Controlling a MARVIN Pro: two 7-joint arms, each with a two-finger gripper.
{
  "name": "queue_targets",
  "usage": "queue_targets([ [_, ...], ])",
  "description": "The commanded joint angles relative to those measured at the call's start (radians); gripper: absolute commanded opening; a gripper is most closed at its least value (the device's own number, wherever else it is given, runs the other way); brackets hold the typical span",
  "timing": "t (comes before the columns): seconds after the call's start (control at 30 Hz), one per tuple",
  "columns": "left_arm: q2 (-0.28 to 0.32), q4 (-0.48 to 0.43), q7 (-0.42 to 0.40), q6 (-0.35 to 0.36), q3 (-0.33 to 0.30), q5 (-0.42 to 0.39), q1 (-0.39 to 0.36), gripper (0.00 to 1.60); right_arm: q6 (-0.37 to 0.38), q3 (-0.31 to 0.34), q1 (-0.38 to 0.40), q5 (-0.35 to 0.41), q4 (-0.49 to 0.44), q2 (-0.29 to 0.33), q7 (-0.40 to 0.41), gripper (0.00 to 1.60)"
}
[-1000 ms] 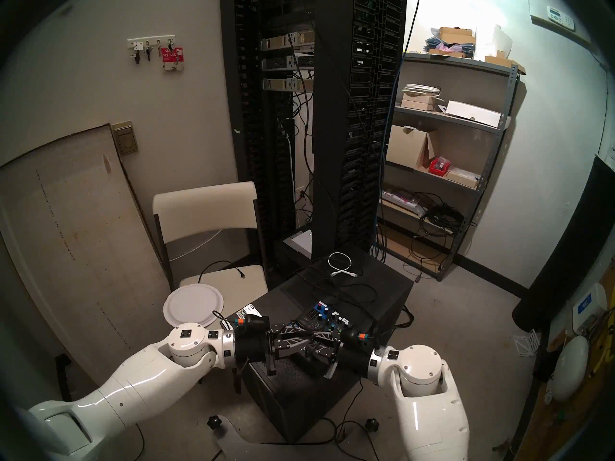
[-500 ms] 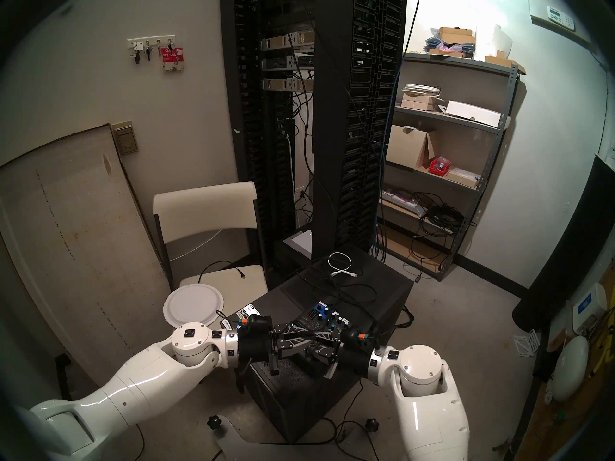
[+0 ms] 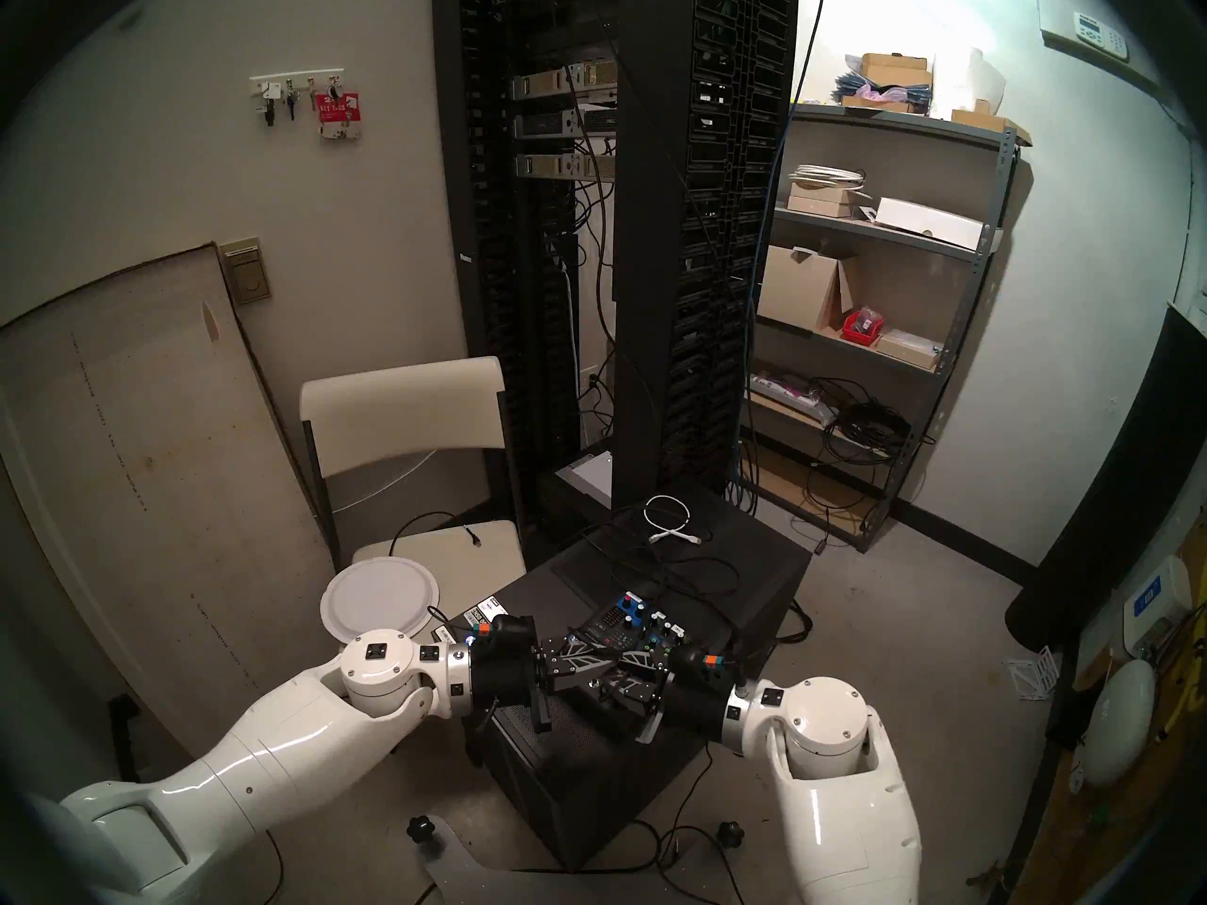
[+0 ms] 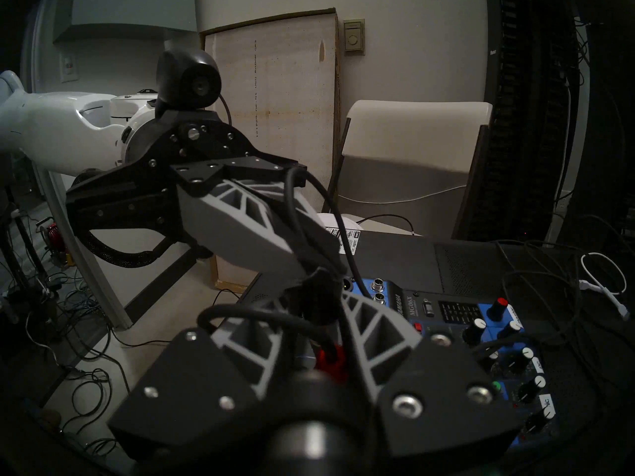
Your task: Insert aux cable
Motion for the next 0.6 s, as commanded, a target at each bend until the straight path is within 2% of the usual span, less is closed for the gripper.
queue_targets([
  [0.0, -0.004, -0.002, -0.012, -0.001, 0.002, -0.002, -0.01, 0.0, 0.003, -0.008, -0.003, 0.012, -0.02, -0.005, 0.016, 0.8],
  [0.03, -0.004, -0.002, -0.012, -0.001, 0.002, -0.002, -0.01, 0.0, 0.003, -0.008, -0.003, 0.012, -0.02, -0.005, 0.016, 0.8],
  [0.1, -0.003, 0.0, -0.019, 0.001, 0.006, 0.002, -0.014, 0.0, 0.005, -0.007, -0.003, 0.012, -0.021, -0.004, 0.018, 0.92],
  [0.13, 0.003, 0.004, -0.033, -0.004, 0.016, 0.018, -0.024, 0.0, 0.004, -0.006, -0.003, 0.012, -0.021, -0.003, 0.022, 1.14],
  [0.17, 0.003, 0.004, -0.033, -0.004, 0.016, 0.018, -0.024, 0.0, 0.004, -0.006, -0.003, 0.012, -0.021, -0.003, 0.022, 1.14],
  [0.23, 0.003, 0.001, -0.027, -0.001, 0.016, 0.02, -0.021, 0.0, 0.004, -0.004, -0.004, 0.013, -0.022, -0.002, 0.025, 1.25],
  [0.57, 0.008, -0.004, -0.012, -0.007, 0.021, 0.043, -0.021, 0.0, 0.006, 0.002, -0.005, 0.011, -0.026, -0.006, 0.028, 1.27],
])
